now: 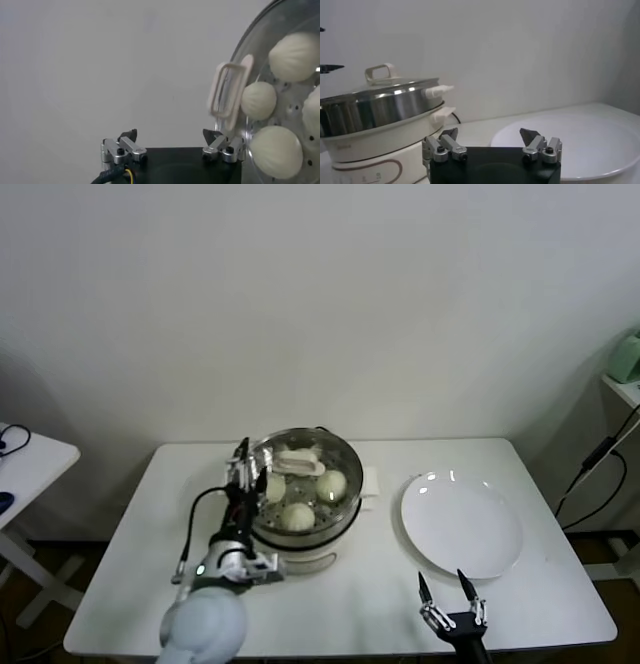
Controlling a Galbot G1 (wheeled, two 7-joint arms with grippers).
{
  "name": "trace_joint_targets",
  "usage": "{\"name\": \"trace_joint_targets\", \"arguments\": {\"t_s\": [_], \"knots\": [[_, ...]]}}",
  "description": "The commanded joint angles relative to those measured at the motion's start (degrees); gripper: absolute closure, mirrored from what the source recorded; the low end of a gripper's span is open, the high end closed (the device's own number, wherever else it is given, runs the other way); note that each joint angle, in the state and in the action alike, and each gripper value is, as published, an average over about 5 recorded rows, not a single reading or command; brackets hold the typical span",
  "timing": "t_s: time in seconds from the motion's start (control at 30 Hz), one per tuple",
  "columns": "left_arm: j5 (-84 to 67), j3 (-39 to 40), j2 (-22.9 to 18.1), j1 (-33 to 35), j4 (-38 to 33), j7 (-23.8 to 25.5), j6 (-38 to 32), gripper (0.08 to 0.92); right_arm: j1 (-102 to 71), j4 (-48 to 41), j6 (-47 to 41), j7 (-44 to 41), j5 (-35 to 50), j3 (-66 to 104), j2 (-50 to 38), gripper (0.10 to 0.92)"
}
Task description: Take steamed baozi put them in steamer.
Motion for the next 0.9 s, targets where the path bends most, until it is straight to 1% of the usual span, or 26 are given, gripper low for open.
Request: {"name": "trace_joint_targets", "arguments": {"t_s": [0.03,0.17,0.27,0.37,0.47,0.63,0.73,0.9], "knots": [[-49.8,-16.5,0.6,5.7,-2.7,-8.7,-6.0,0.177,0.2,-0.4,2.3,0.9,-1.4,-0.2,-0.1,0.203],[-63.8,-22.6,0.0,6.9,0.6,-9.8,-12.5,0.177,0.1,-0.2,2.8,1.6,-1.3,-0.4,-0.8,0.203],[-73.9,-27.0,-0.5,8.5,3.6,-10.0,-15.6,0.177,0.6,-0.6,3.2,1.8,-1.3,-0.2,-0.5,0.203],[-82.1,-30.8,-0.5,10.4,7.6,-9.6,-20.1,0.177,1.1,-1.2,3.6,2.0,-1.5,-0.1,0.1,0.203],[-88.6,-32.5,0.4,12.5,11.9,-8.2,-24.8,0.177,1.1,-1.6,4.0,2.1,-1.6,-0.2,0.1,0.203],[-90.7,-32.2,0.9,14.5,16.8,-5.1,-31.4,0.177,0.9,-2.3,4.4,2.2,-1.5,-0.5,0.0,0.203],[-90.8,-31.0,0.7,14.8,19.2,-3.5,-33.7,0.177,0.9,-2.5,4.7,2.2,-1.7,-0.7,0.0,0.203],[-90.2,-29.2,-0.2,14.6,23.2,-2.5,-37.0,0.177,0.9,-2.8,5.1,2.3,-1.9,-0.7,-0.1,0.203]]}}
